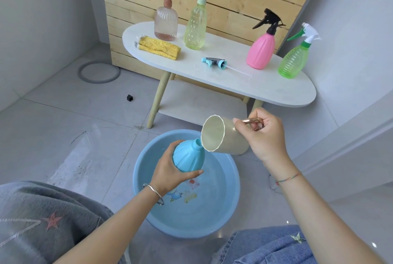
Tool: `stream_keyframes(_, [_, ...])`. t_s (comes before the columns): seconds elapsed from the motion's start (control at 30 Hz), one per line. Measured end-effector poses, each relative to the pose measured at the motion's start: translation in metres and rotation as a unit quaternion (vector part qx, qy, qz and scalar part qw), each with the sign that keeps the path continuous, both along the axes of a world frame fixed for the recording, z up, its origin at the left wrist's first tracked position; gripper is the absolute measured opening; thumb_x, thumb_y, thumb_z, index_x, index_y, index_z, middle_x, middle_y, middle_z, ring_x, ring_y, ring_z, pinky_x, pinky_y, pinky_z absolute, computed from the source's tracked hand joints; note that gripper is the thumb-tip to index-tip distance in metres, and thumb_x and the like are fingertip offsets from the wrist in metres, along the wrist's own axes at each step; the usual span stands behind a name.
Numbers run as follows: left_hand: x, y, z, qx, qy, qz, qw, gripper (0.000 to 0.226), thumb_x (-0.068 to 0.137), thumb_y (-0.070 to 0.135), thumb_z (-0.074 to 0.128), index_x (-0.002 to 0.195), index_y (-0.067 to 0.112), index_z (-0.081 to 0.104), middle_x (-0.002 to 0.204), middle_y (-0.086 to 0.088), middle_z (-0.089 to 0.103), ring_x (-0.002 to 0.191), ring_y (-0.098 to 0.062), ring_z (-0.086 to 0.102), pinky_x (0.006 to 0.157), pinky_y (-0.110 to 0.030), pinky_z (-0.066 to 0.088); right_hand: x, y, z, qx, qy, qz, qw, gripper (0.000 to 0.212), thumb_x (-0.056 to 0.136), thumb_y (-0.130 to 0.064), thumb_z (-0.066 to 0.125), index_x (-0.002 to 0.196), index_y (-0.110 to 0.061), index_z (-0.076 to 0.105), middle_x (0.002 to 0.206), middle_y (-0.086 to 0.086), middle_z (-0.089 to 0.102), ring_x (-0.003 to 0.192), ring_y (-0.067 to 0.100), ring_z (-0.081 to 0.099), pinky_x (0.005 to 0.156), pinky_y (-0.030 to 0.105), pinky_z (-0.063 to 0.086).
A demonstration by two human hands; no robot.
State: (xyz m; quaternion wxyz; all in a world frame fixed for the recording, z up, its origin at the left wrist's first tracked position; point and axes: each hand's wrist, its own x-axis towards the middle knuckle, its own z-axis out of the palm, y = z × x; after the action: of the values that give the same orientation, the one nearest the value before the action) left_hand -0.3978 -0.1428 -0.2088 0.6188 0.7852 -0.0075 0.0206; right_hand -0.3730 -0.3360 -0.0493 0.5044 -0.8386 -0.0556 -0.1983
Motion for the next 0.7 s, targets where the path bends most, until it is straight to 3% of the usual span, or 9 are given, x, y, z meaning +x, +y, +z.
stream_keyframes(0.13, [-0.0003, -0.0003, 0.0003, -0.006, 0.004, -0.001, 1.0, 0.084, 0.051, 0.042, 0.093, 0.121, 0.038, 0.047, 0.113, 0.02, 0.058, 0.103, 0.004, 0.056, 0.075, -0.009, 0.048, 0.001, 0.0006, 0.0014, -0.014, -0.01, 0.004, 1.0, 0.046, 0.074, -0.007, 0.076, 0.055, -0.016, 0.036, 0.052, -0.009, 0.031, 0.05, 0.008, 0.029, 0.051, 0.018, 0.025])
stream_keyframes(0.3, [-0.001, -0.0004, 0.0003, -0.009, 0.003, -0.001, 1.0, 0.082, 0.052, 0.037, 0.094, 0.12, 0.037, 0.047, 0.112, 0.02, 0.058, 0.103, 0.007, 0.054, 0.073, -0.005, 0.046, 0.0015, 0.0031, 0.0058, -0.026, -0.02, 0.014, 0.999, 0.039, 0.069, -0.022, 0.071, 0.055, -0.015, 0.035, 0.056, 0.0, 0.034, 0.053, 0.01, 0.03, 0.053, 0.023, 0.026])
stream_keyframes(0.57, [-0.0018, 0.0, -0.0012, -0.012, 0.004, -0.004, 1.0, 0.081, 0.053, 0.033, 0.095, 0.119, 0.037, 0.047, 0.112, 0.018, 0.058, 0.101, 0.008, 0.054, 0.071, -0.005, 0.046, 0.0015, 0.0055, 0.0086, -0.079, -0.058, 0.022, 0.995, 0.037, 0.069, -0.02, 0.068, 0.056, -0.017, 0.034, 0.059, -0.005, 0.033, 0.055, 0.01, 0.031, 0.054, 0.022, 0.025])
stream_keyframes(0.7, [-0.0013, 0.0, -0.0041, -0.003, 0.006, -0.004, 1.0, 0.084, 0.052, 0.038, 0.094, 0.122, 0.035, 0.047, 0.112, 0.019, 0.058, 0.101, 0.008, 0.055, 0.073, -0.005, 0.046, 0.0019, 0.0064, 0.0082, -0.105, -0.07, 0.022, 0.992, 0.036, 0.069, -0.02, 0.07, 0.057, -0.011, 0.037, 0.061, -0.004, 0.034, 0.055, 0.009, 0.03, 0.053, 0.023, 0.025])
